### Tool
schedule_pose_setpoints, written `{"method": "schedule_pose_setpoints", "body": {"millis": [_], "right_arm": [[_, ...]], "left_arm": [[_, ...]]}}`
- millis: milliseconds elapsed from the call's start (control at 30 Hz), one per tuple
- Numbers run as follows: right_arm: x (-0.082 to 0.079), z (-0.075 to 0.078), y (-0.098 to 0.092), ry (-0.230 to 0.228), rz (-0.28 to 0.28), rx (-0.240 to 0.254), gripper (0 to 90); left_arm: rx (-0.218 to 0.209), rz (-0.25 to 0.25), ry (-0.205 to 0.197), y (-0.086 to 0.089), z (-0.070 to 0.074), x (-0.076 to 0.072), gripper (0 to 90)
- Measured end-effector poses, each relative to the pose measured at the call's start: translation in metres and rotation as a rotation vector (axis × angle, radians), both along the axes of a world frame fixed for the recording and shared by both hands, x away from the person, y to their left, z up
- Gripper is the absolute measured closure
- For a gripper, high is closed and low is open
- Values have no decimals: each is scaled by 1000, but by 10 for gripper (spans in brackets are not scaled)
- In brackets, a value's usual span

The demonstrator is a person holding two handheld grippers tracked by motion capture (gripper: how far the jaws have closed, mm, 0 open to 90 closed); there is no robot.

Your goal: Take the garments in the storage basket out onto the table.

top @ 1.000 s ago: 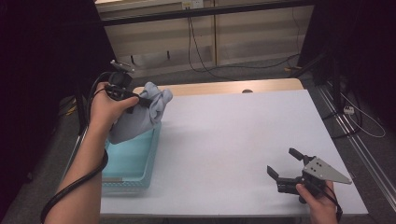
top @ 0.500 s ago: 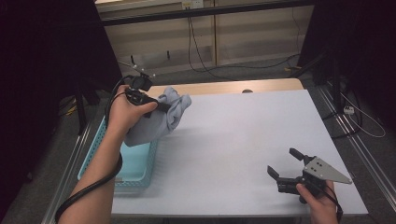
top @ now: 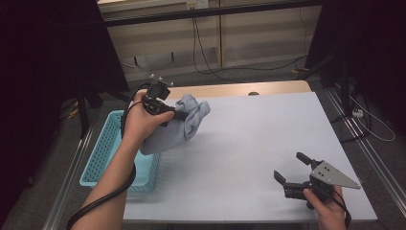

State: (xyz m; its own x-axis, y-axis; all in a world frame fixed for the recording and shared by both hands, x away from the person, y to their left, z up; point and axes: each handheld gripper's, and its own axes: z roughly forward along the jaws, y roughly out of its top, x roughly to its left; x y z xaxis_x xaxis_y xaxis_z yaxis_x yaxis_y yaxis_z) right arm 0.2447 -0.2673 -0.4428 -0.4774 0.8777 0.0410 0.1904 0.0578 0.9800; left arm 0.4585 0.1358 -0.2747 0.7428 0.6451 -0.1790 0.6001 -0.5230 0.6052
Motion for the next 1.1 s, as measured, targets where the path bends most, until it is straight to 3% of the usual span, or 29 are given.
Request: {"method": "schedule_pose_setpoints", "body": {"millis": [700,1100], "right_arm": [[0,0,0,4,1,-3,10],[0,0,0,11,1,1,11]], "left_arm": [[-46,-94,-1,-36,-29,-15,624],[-77,-100,11,-48,-55,-21,622]]}}
